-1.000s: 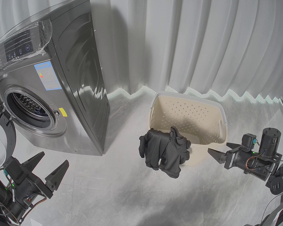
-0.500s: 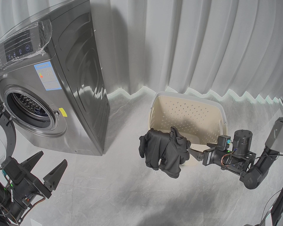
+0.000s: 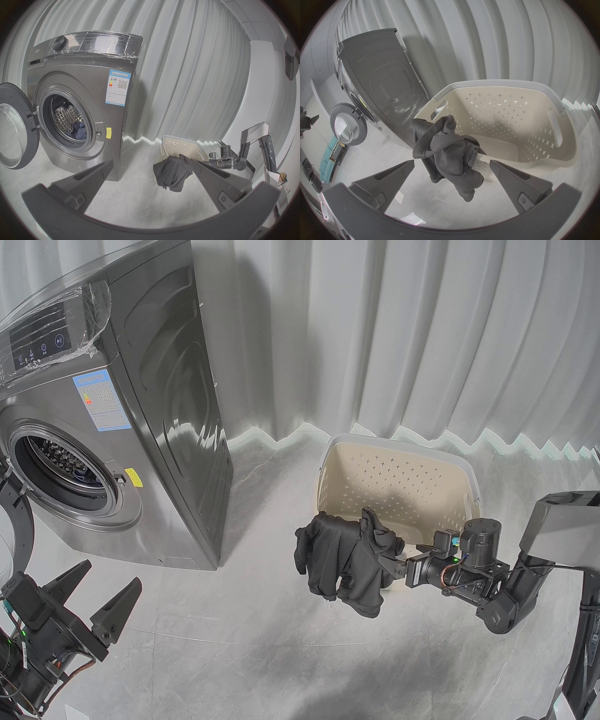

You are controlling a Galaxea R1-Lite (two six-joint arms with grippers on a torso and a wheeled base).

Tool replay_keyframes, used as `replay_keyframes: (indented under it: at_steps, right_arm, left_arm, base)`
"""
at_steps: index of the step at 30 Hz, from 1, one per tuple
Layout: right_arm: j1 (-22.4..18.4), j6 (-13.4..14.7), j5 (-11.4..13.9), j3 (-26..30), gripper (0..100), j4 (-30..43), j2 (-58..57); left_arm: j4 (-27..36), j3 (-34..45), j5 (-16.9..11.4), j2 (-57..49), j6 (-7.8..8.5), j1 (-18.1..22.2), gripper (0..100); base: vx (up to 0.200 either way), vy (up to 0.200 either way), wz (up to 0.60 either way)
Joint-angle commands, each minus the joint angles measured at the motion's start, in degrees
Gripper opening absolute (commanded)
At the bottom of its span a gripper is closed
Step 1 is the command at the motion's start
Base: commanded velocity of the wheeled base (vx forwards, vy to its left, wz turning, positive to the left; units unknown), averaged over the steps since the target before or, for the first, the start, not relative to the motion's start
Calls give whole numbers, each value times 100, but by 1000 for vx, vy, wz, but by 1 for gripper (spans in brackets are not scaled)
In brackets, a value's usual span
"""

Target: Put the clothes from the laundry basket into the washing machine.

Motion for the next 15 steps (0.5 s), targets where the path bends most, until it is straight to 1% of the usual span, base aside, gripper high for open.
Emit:
replay_keyframes:
  at_steps: [1,5,6,9,12,15]
  right_arm:
    - [-40,-51,41,-444,100,-32,502]
    - [-172,-112,155,-813,100,38,642]
    - [-172,-112,155,-813,100,38,642]
    - [-251,-121,182,-1112,100,38,844]
    - [-260,-112,269,-1244,100,47,941]
    - [-251,-112,287,-1332,100,38,967]
  left_arm:
    - [0,-4,2,28,-4,0,100]
    - [0,5,2,28,-4,-9,100]
    - [0,5,2,28,-4,-9,100]
    - [0,14,-7,19,-13,-9,100]
    - [0,5,-7,19,-13,0,100]
    - [0,5,-7,19,-13,0,100]
  base:
    - [0,0,0]
    - [0,0,0]
    - [0,0,0]
    - [0,0,0]
    - [0,0,0]
    - [0,0,0]
